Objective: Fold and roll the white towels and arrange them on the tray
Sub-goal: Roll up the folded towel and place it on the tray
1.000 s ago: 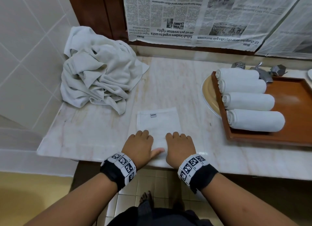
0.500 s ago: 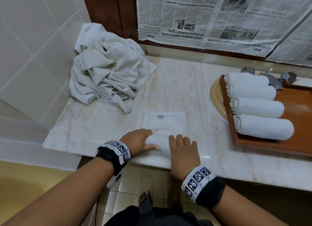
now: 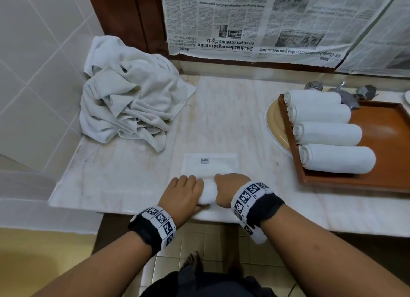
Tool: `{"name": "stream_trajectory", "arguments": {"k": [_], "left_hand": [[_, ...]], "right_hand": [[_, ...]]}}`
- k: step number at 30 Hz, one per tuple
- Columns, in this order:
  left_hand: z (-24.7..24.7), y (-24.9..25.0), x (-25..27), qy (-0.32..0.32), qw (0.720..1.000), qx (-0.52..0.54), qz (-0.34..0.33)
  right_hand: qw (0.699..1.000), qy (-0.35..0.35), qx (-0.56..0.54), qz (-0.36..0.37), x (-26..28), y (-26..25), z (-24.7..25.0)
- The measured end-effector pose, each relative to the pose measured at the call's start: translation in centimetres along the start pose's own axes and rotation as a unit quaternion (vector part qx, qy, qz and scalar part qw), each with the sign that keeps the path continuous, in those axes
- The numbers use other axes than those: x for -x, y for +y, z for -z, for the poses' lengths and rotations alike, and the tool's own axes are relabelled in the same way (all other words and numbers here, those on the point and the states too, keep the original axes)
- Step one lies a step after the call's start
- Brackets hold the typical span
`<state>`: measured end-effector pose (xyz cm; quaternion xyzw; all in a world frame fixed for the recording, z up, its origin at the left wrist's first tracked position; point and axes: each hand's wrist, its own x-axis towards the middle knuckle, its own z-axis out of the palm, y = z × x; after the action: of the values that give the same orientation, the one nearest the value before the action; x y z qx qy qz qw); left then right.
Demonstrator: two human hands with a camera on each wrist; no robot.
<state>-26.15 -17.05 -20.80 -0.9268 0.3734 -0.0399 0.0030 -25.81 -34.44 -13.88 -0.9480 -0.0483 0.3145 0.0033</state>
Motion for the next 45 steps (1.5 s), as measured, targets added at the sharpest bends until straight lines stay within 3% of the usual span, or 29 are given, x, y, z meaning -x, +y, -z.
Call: {"name": "stream_trajectory", "arguments": {"k": [6, 10, 12, 14, 15, 17, 19, 21, 23, 26, 28, 29, 31, 33, 38, 40, 45], "left_hand": [[2.5, -2.1, -3.3, -0.167, 0.977, 0.129, 0.029], [3.5, -2.9, -3.6, -0.248, 0.939, 0.233, 0.054], [3.5, -2.1, -3.0, -0.233, 0.946, 0.214, 0.075], [3.0, -0.8, -1.9, -0.113, 0.988, 0.089, 0.059], [2.6, 0.0, -1.1, -0.080, 0.995, 0.033, 0.042], [1.6, 1.0, 0.1, -0.020, 0.999, -0.028, 0.012], [0.9, 0.6, 0.3, 0.011, 1.000, -0.023, 0.000], [1.2, -0.5, -0.5, -0.013, 1.000, 0.024, 0.009], [2.2, -1.5, -1.8, -0.080, 0.991, 0.108, 0.022], [3.7, -3.2, -3.5, -0.191, 0.950, 0.245, 0.040], [4.4, -3.5, -3.8, -0.220, 0.944, 0.243, 0.020], [4.3, -3.3, -3.6, -0.212, 0.956, 0.200, 0.016], [3.4, -2.0, -2.4, -0.120, 0.990, 0.076, 0.009], [2.3, -0.2, -0.5, -0.063, 0.998, 0.010, 0.013], [0.6, 0.9, -0.5, 0.026, 0.998, 0.031, 0.038], [1.2, 0.0, -2.0, -0.001, 0.999, 0.039, 0.025], [3.5, -2.6, -4.6, -0.158, 0.983, 0.094, 0.000]], "right_hand": [[0.986, 0.141, 0.083, -0.033, 2.9, -1.8, -3.1], [0.986, 0.153, 0.050, -0.045, 3.1, -1.8, -3.9], [0.990, 0.128, 0.032, -0.043, 2.5, -1.3, -3.2], [0.996, 0.079, 0.010, -0.028, 1.5, -0.6, -1.9], [0.999, 0.052, -0.007, -0.017, 1.1, -0.2, -1.2], [1.000, 0.007, -0.026, -0.003, 0.5, 0.3, -0.1], [1.000, -0.016, -0.021, 0.001, 0.2, 0.5, 0.5], [1.000, -0.002, -0.004, -0.013, 0.4, 0.1, 0.2], [0.995, 0.088, 0.031, -0.046, 1.1, -0.9, -1.1], [0.977, 0.179, 0.085, -0.080, 2.6, -2.5, -3.5], [0.974, 0.197, 0.070, -0.084, 3.0, -2.7, -4.3], [0.977, 0.188, 0.056, -0.082, 3.0, -2.5, -4.3], [0.984, 0.157, 0.044, -0.066, 2.3, -1.8, -3.7], [0.988, 0.138, 0.032, -0.055, 1.6, -1.2, -2.3], [0.998, 0.046, 0.020, -0.036, 0.5, -0.5, 0.4], [0.994, 0.088, 0.041, -0.058, 0.9, -1.0, -0.3], [0.978, 0.173, 0.075, -0.087, 2.6, -2.6, -3.6]]}}
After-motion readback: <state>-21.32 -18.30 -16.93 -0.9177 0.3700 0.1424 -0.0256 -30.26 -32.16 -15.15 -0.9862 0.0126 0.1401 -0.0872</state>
